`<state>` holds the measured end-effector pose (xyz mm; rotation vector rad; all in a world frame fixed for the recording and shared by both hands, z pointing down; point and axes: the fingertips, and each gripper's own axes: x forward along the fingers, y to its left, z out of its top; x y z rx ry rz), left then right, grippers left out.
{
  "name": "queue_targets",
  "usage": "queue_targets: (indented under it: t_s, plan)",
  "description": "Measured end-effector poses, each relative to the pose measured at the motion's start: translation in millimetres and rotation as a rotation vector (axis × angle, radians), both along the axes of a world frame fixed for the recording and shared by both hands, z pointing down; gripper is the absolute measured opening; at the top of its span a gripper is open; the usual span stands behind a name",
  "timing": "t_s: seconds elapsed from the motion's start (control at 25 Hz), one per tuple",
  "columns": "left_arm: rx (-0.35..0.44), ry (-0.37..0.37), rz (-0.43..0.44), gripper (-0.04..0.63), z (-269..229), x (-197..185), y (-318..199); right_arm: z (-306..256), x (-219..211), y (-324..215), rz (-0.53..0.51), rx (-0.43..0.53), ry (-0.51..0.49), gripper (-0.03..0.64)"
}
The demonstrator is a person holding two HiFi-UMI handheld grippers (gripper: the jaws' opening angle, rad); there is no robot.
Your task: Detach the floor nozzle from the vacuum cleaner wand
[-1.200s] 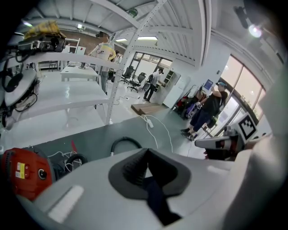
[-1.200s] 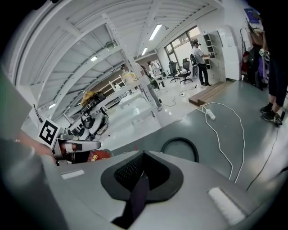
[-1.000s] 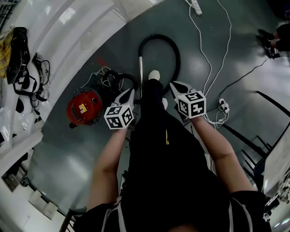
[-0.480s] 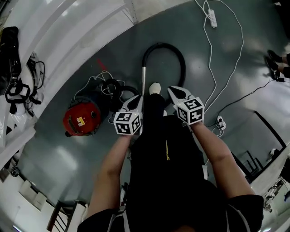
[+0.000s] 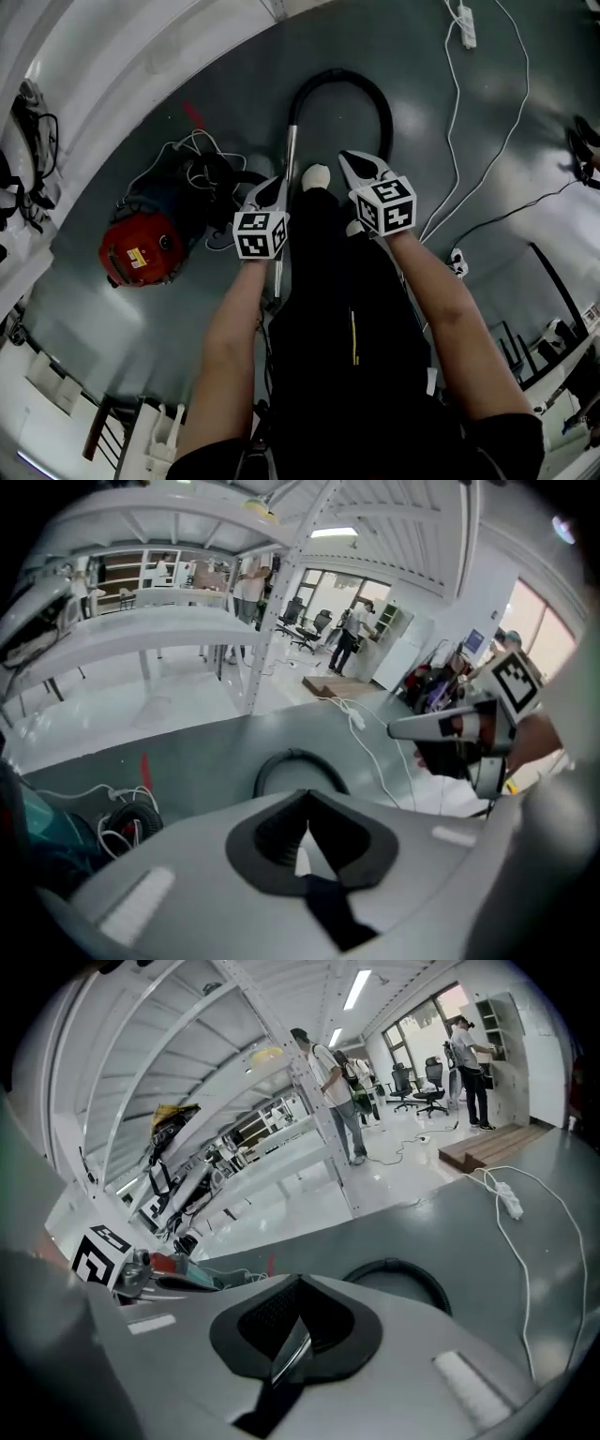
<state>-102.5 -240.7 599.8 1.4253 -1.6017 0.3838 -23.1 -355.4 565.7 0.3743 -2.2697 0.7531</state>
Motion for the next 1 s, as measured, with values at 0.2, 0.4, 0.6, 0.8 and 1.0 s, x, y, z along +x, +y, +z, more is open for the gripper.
queue_targets:
  t_s: [0.2, 0.4, 0.6, 0.8, 1.0]
  plan:
    - [-0.005, 0.002, -0.045, 0.011, 71.6, 6.8, -7.0, 75.8, 8.5, 3.3, 0.008, -0.039, -0.002, -0.006]
    - [-0.04, 0.01, -0.058, 0.011, 136.0, 16.3, -5.3, 146.3, 7.5, 0.8, 0.013, -0.072, 0.014, -0.006]
    - [-0.075, -0.067, -0.024, 0.012, 188.9, 10.6, 1.9, 202.1, -15.2, -8.2, -0.004, -0.068, 0.01, -0.006]
    - [-0.109, -0.069, -0.067, 0.1, 240.2, -2.3, -3.3, 247.5, -46.4, -15.2, 0.019, -0.128, -0.023, -0.004]
    - [-0.114, -0.071, -0.063, 0.178, 283.8, -0.6, -24.5, 292.7, -72.0, -8.2, -0.008, -0.189, -0.023, 0.044]
